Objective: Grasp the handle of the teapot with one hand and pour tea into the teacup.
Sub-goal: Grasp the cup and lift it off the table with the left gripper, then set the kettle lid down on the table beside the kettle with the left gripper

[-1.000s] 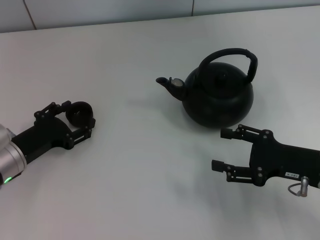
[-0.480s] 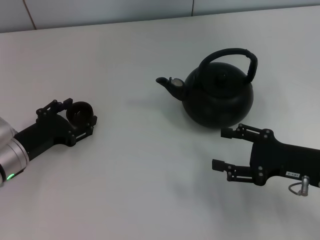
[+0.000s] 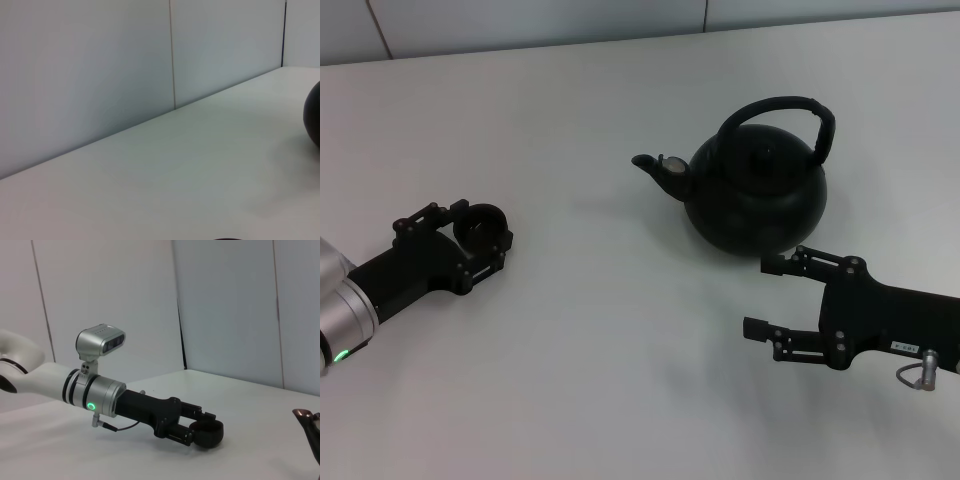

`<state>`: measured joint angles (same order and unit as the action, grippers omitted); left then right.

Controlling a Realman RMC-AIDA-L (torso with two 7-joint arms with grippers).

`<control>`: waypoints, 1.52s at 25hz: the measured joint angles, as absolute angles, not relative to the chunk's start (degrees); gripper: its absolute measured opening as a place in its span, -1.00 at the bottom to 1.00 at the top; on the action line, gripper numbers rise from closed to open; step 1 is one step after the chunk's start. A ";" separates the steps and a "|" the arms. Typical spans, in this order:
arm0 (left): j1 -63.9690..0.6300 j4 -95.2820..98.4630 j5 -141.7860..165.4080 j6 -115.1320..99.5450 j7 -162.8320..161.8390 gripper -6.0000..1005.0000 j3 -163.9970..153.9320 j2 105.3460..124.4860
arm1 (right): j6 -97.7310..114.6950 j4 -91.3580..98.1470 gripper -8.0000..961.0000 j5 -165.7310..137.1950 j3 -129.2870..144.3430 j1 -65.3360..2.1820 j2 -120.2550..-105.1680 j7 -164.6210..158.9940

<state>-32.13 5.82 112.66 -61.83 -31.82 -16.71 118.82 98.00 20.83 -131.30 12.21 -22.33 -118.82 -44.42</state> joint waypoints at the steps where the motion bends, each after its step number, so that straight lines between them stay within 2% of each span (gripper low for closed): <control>1: -32.12 5.82 112.66 -61.86 -31.81 0.58 -16.71 118.82 | 98.00 20.83 0.68 -131.30 12.21 -22.33 -118.82 -44.42; 9: -32.08 5.80 112.68 -62.38 -31.99 0.38 -16.70 118.82 | 98.00 20.83 0.68 -131.30 12.21 -22.28 -118.82 -44.42; 14: -32.39 5.10 112.84 -64.39 -32.67 0.39 -17.01 118.82 | 98.00 20.75 0.68 -131.30 12.28 -22.09 -118.86 -44.41; 25: -38.26 -0.34 113.20 -66.30 -32.42 0.41 -21.97 119.10 | 98.02 20.74 0.68 -131.30 12.29 -21.36 -119.00 -44.46; 38: -40.20 -2.76 113.20 -64.52 -30.68 0.44 -22.34 119.08 | 98.09 20.74 0.68 -131.31 12.52 -21.18 -119.09 -44.59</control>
<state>-40.20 -2.76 113.20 -64.52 -30.68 -22.34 119.08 98.09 20.74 -131.31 12.52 -21.18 -119.09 -44.59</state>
